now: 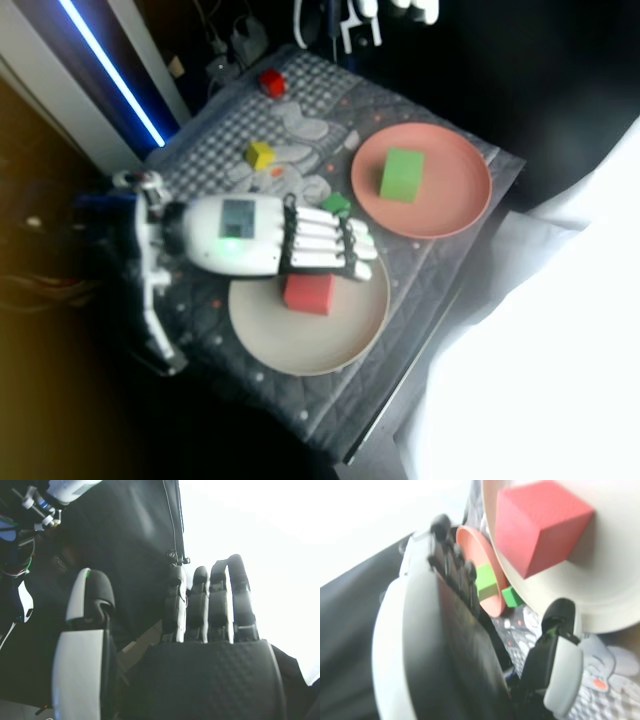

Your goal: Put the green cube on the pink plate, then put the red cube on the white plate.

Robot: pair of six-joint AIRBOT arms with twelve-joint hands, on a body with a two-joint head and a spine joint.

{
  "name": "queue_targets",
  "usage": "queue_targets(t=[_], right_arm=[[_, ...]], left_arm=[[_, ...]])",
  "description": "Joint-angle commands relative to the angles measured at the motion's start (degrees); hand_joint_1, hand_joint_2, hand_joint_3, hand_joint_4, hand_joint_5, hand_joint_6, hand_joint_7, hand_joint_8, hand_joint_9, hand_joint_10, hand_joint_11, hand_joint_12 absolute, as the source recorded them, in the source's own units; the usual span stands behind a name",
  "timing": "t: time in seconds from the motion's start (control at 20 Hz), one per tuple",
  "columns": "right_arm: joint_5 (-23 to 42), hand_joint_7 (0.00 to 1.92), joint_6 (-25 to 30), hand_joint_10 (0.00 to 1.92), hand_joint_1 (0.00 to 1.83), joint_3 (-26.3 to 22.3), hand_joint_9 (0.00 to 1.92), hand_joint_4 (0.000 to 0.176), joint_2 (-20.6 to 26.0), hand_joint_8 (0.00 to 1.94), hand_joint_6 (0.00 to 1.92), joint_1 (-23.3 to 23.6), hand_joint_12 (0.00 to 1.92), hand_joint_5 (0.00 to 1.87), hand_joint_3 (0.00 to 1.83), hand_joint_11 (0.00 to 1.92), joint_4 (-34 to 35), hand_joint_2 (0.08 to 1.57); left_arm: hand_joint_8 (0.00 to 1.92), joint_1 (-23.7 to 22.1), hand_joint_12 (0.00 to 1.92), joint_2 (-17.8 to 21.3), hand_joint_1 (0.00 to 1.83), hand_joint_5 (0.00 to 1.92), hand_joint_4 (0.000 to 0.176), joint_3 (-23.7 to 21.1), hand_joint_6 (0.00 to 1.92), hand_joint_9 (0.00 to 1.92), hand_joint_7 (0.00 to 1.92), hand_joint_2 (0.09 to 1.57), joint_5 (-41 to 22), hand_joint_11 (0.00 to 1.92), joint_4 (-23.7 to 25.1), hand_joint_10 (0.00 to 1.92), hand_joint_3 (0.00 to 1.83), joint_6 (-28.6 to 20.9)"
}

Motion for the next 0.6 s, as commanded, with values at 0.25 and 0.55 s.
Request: queue_targets(t=[0.25, 0.55], right_arm=[[-35.1, 0.01, -0.2, 0.0, 0.57, -10.8, 0.0, 0.0, 9.3, 0.0, 0.03, -5.4, 0.0, 0.12, 0.02, 0.0, 1.2, 1.04], [-55.6, 0.08, -8.5, 0.02, 0.22, -17.7, 0.08, 0.0, 12.8, 0.01, 0.0, -11.6, 0.38, 0.0, 0.01, 0.0, 1.2, 1.43]], left_arm=[[0.01, 0.5, 0.66, 2.6, 0.75, 0.28, 0.026, -0.5, 0.0, 0.25, 0.27, 1.16, -15.8, 0.06, -2.0, 0.02, 0.0, -0.1], [0.0, 0.6, 0.42, 3.9, 0.63, 0.17, 0.0, -0.5, 0.0, 0.42, 0.37, 1.2, -24.7, 0.28, -3.3, 0.0, 0.0, -0.1]])
